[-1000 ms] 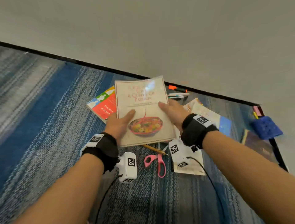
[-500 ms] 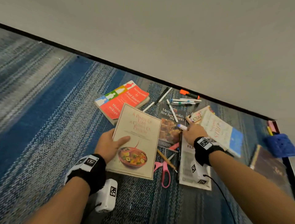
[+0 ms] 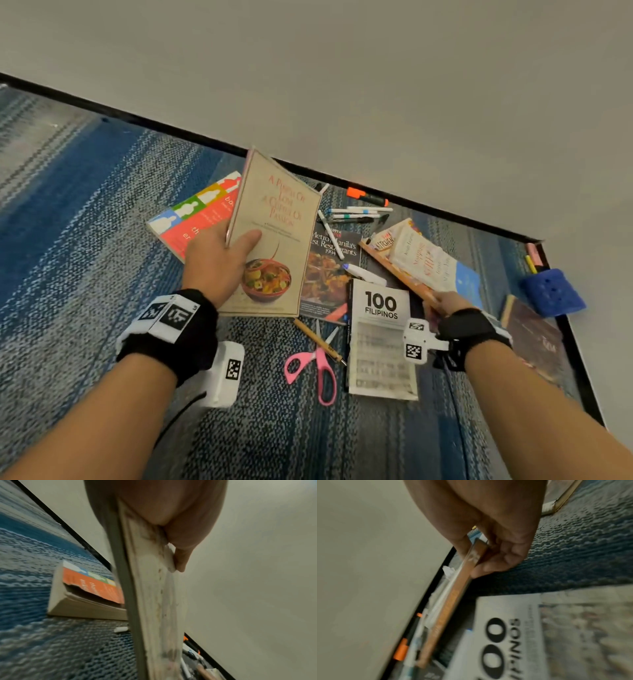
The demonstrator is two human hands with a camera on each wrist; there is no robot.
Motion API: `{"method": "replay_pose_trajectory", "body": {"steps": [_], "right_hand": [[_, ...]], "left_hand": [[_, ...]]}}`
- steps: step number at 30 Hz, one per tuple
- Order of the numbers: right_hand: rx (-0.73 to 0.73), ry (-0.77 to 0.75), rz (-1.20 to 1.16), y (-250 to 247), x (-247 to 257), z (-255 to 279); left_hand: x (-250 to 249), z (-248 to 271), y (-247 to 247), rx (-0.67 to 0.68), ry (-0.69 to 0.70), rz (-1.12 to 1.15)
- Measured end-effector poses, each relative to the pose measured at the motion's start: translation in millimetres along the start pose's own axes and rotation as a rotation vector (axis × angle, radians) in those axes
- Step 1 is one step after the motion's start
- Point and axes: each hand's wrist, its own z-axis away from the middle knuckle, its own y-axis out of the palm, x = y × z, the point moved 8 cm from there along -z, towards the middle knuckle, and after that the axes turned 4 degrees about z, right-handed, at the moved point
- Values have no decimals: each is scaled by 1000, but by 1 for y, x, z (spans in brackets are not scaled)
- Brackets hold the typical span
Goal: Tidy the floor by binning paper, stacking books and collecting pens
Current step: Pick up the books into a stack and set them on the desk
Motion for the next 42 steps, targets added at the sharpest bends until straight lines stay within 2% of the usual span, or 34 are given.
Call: {"method": "replay_pose_trajectory", "body": {"steps": [3,7,11,16,19,21,23,25,27,28,30,31,32,34,37,39,42], "right_hand": [[11,1,-316,8,27,37],[90,-85,-491,37,52,107],[184,-157,-489,65,53,178],[398,-175,-280,103,-3,220],[471,-92,-86,123,-33,212],[524,-44,177,130,-48,199],[567,-122,640,127,-55,181],[483,-338,1078,115,-40,152],[217,-533,1379,94,-3,121],[87,-562,1410,81,19,104],[-88,-557,1374,57,56,73],[-141,-549,1364,48,72,58],[-179,-545,1358,42,86,41],[-239,-544,1339,35,108,13],[-281,-559,1341,32,125,-23],[-283,-577,1397,32,127,-41],[-245,-569,1394,34,120,-63]], "left_hand": [[-18,2,15,12,12,4],[-44,9,47,32,73,-23],[-54,13,70,44,10,118],[-46,16,80,14,-128,360],[-8,15,92,55,-281,347],[27,12,96,35,-391,320],[59,6,89,-11,-458,225],[78,4,73,-10,-511,42],[75,5,52,-52,-534,-240],[63,3,44,-105,-484,-395],[19,-9,52,-192,-236,-579],[-3,-19,70,-163,-89,-575],[-23,-29,96,-73,30,-538],[-48,-51,156,174,172,-517],[-69,-77,240,494,313,-681],[-73,-87,283,662,387,-770],[-58,-98,319,842,367,-743]]}}
